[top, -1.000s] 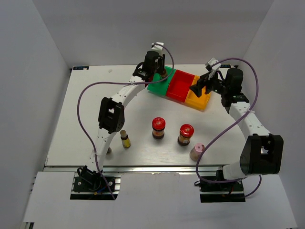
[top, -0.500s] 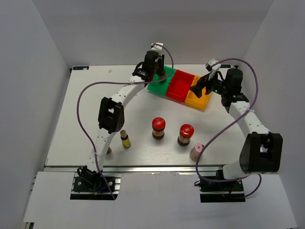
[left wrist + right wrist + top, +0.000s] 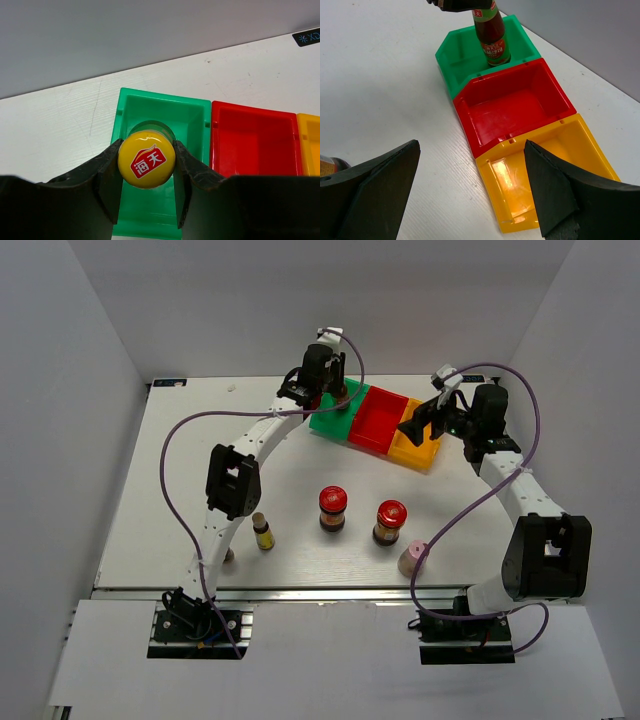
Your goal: Organize the condiment bottles
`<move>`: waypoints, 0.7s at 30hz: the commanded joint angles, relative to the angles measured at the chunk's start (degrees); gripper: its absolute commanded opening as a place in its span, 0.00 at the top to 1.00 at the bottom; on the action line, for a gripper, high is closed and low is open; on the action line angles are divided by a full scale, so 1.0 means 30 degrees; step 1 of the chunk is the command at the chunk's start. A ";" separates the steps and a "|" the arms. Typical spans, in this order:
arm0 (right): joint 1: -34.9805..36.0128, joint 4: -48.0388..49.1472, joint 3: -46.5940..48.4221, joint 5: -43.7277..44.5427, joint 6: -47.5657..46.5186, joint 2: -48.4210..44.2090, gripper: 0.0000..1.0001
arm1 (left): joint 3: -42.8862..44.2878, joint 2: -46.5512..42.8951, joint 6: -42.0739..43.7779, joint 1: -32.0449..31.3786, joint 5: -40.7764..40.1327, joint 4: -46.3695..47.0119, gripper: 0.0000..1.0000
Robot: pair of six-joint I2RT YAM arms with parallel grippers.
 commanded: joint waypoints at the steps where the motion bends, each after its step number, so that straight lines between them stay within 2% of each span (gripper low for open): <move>1: -0.0123 0.0222 0.0333 -0.0246 0.0125 0.0049 0.11 | 0.1336 -0.1064 -0.0062 0.0090 0.0170 0.2364 0.61; 16: -0.0269 0.0280 0.0186 -0.0188 0.0154 0.0049 0.11 | 0.1365 -0.0010 -0.0443 0.0061 0.0552 0.3507 0.53; 21: -0.0299 0.0427 0.0128 -0.0421 0.0212 0.0137 0.11 | 0.1335 -0.0184 -0.0327 0.0031 0.0376 0.3596 0.46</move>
